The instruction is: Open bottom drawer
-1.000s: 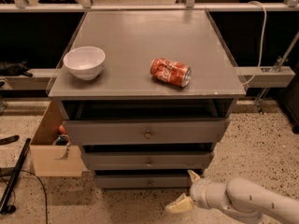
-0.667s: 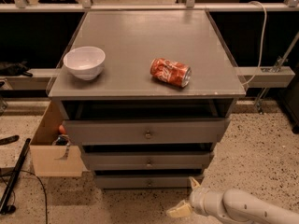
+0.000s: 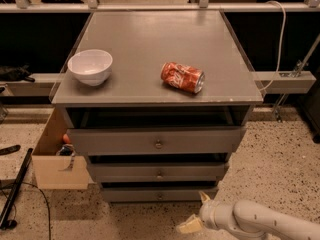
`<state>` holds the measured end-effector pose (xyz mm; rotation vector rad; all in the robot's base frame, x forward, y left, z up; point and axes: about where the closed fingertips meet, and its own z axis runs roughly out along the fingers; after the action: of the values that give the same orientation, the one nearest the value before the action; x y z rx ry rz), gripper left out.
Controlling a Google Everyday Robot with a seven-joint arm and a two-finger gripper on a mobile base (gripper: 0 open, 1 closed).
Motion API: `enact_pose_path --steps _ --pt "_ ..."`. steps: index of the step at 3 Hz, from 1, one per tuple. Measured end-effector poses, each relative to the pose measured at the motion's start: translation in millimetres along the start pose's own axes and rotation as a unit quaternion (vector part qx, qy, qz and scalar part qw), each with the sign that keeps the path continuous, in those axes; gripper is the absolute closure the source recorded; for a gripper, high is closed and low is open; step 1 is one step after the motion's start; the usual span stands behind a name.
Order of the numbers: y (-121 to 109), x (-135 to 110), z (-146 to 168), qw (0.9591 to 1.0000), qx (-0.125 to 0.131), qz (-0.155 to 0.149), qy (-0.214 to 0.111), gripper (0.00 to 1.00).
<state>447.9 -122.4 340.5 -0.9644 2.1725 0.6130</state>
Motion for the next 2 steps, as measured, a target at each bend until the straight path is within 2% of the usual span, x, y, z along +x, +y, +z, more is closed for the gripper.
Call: enact_pose_path --steps 1,2 --pt "-22 35 27 0.9997 -0.010 0.004 0.021 0.00" --pt "-42 56 41 0.9995 -0.008 0.004 0.030 0.00"
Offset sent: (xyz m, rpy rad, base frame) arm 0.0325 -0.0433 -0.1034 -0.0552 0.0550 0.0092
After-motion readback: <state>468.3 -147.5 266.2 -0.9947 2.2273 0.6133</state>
